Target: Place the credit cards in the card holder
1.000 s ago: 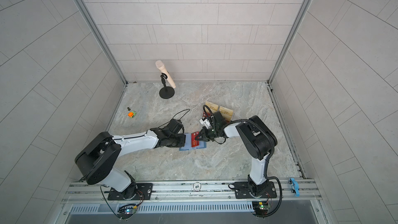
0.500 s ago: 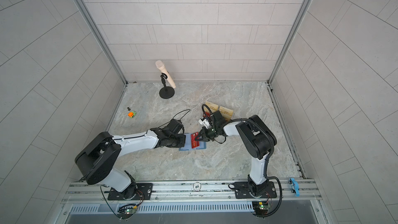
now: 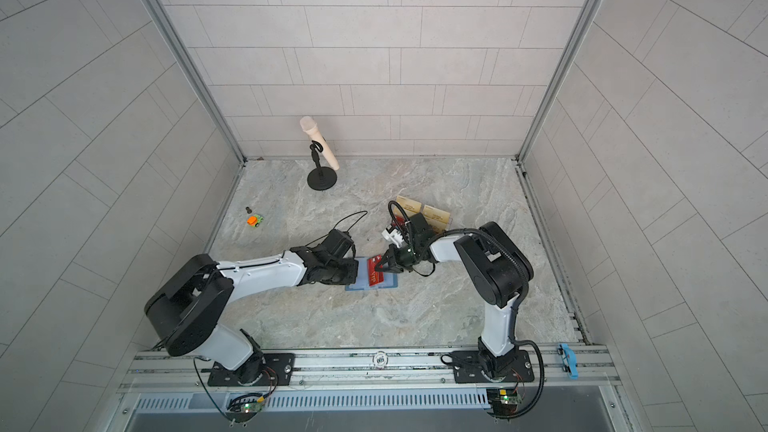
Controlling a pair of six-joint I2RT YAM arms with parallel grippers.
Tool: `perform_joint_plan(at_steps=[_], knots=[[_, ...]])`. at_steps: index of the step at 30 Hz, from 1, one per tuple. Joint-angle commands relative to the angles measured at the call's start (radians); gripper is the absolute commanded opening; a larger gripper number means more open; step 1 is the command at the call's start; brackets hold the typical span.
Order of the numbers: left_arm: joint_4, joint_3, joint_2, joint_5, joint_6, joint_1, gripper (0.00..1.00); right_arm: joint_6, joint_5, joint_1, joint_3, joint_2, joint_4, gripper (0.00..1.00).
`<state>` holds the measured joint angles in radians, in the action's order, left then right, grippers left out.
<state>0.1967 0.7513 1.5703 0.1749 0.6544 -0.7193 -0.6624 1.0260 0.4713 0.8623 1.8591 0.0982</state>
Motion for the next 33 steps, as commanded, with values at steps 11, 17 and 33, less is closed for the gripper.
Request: perform_joint_plan(at_steps=[11,17,33], knots=[[0.058,-0.005,-0.01,-0.008,-0.014,0.011,0.04,0.022,-0.077,0.03,0.028,0.006,-0.058,0.0],[0.047,-0.013,-0.014,-0.005,-0.004,0.012,0.04,0.058,-0.127,0.044,0.041,-0.009,-0.121,0.1],[0.013,-0.047,-0.036,0.025,0.016,0.035,0.04,0.17,-0.345,0.106,0.129,-0.055,-0.399,0.45]])
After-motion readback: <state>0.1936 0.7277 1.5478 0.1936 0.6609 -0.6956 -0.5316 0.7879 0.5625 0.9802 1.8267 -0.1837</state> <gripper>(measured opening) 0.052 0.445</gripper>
